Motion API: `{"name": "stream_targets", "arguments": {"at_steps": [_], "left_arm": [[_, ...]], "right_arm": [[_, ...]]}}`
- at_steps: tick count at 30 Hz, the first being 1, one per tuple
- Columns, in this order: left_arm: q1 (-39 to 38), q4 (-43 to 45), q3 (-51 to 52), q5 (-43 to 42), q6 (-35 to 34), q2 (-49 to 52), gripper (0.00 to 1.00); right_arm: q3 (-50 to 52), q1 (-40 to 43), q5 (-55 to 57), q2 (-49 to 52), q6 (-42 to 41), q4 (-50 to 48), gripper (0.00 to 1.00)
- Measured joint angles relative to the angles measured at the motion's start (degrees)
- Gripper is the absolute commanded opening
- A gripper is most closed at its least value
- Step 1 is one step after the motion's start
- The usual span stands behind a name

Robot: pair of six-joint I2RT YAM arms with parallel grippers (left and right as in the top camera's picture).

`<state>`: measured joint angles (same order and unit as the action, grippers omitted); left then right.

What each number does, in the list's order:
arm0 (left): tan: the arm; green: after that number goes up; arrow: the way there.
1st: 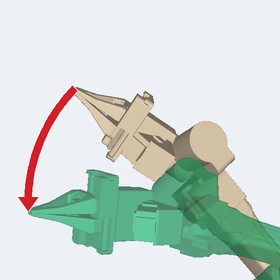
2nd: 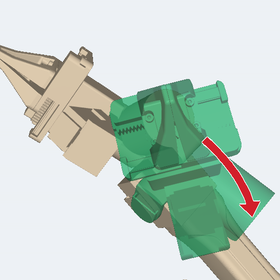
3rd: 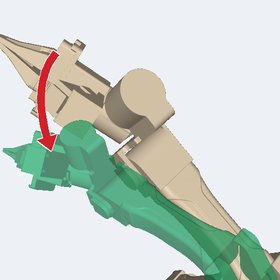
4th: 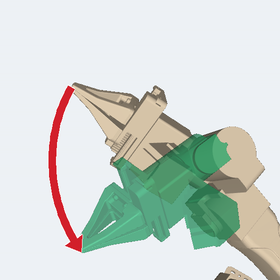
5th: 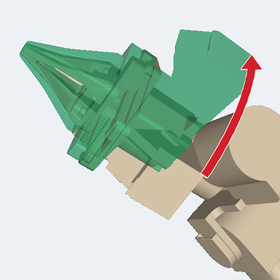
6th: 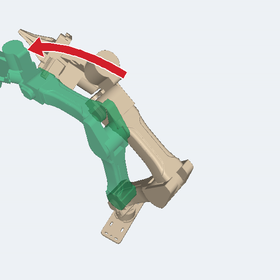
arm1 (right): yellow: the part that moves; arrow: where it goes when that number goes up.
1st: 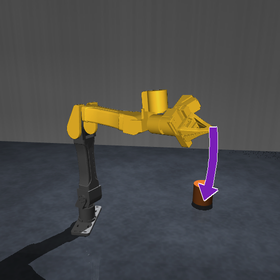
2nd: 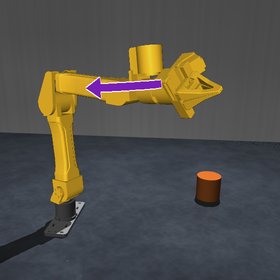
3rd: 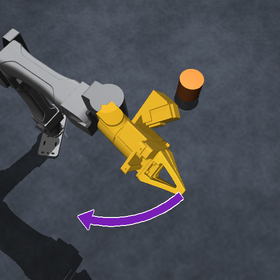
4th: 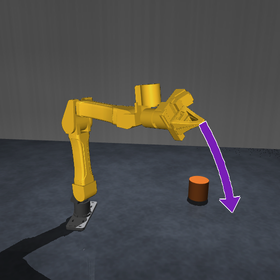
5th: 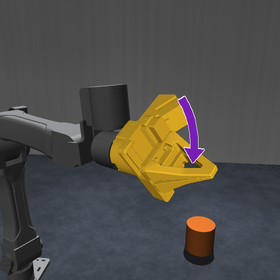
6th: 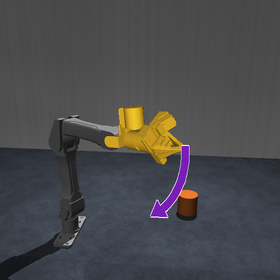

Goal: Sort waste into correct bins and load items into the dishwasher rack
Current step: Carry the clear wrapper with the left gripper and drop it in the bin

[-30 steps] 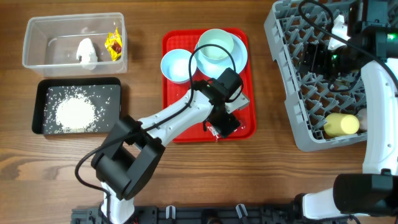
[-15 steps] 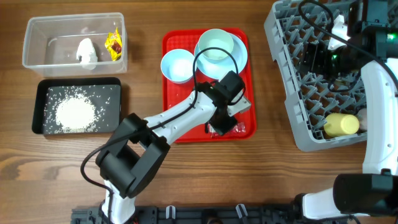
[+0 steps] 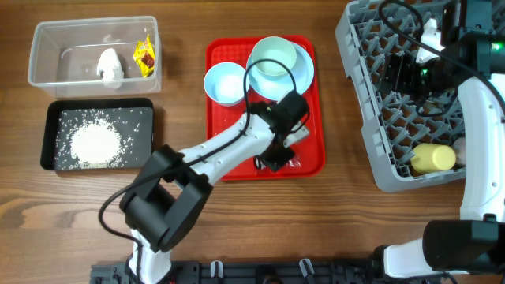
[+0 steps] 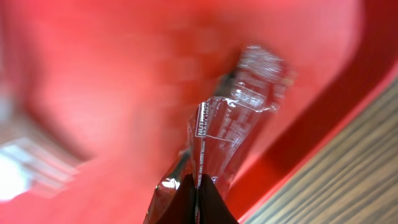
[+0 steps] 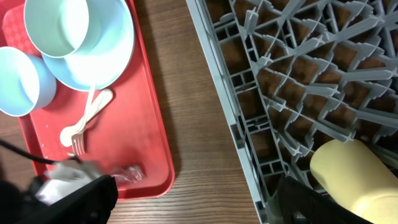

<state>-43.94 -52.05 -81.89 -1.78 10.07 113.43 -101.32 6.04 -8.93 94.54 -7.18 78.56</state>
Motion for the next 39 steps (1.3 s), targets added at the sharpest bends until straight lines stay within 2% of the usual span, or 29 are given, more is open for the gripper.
{"name": "stream_targets", "arguments": {"at_steps": [7,13,17,22,28,29,30,32,33,34,39], "left_arm": [[5.09,-1.90,-9.68,5.70,-3.06,-9.35,0.04],[13.49,1.40,-11.85,9.86,-5.05,-17.68,0.04],[23.04,5.62,-11.87,13.73,-6.16,-17.79,0.04],[35.78,15.21,-11.82,15.47,-8.20,-16.65,0.04],[46.71,23.71,-11.85,10.69,-9.40,-12.59,0.08],[47.82,24.85,-11.85,9.57,-9.49,-11.41,0.15],[48.70,25.64,-11.85,8.70,-9.57,-10.27,0.30],[49.94,26.12,-11.85,7.58,-9.46,-8.00,0.78],[50.40,26.29,-11.85,7.26,-9.73,-6.95,0.95],[50.93,26.43,-11.85,6.88,-9.81,-5.60,1.00],[52.30,25.53,-11.82,6.12,-10.25,-1.38,1.00]], "right_arm": [[0.00,0.00,-0.02,0.00,0.00,0.00,0.87],[0.00,0.00,0.00,0.00,0.02,0.00,0.87],[0.00,0.00,0.00,0.02,0.00,-0.09,0.87],[0.00,0.00,0.00,0.02,0.00,-0.22,0.87],[0.00,0.00,0.00,0.02,0.00,-0.42,0.87],[0.00,0.00,0.00,0.02,0.00,-0.44,0.87],[0.00,0.00,0.00,0.02,0.00,-0.44,0.87],[0.00,0.00,0.00,0.02,0.00,-0.42,0.87],[0.00,0.00,0.00,0.02,0.00,-0.42,0.87],[0.00,0.00,0.00,0.02,0.00,-0.42,0.87],[0.00,0.00,0.00,0.02,0.00,-0.17,0.87]]}}
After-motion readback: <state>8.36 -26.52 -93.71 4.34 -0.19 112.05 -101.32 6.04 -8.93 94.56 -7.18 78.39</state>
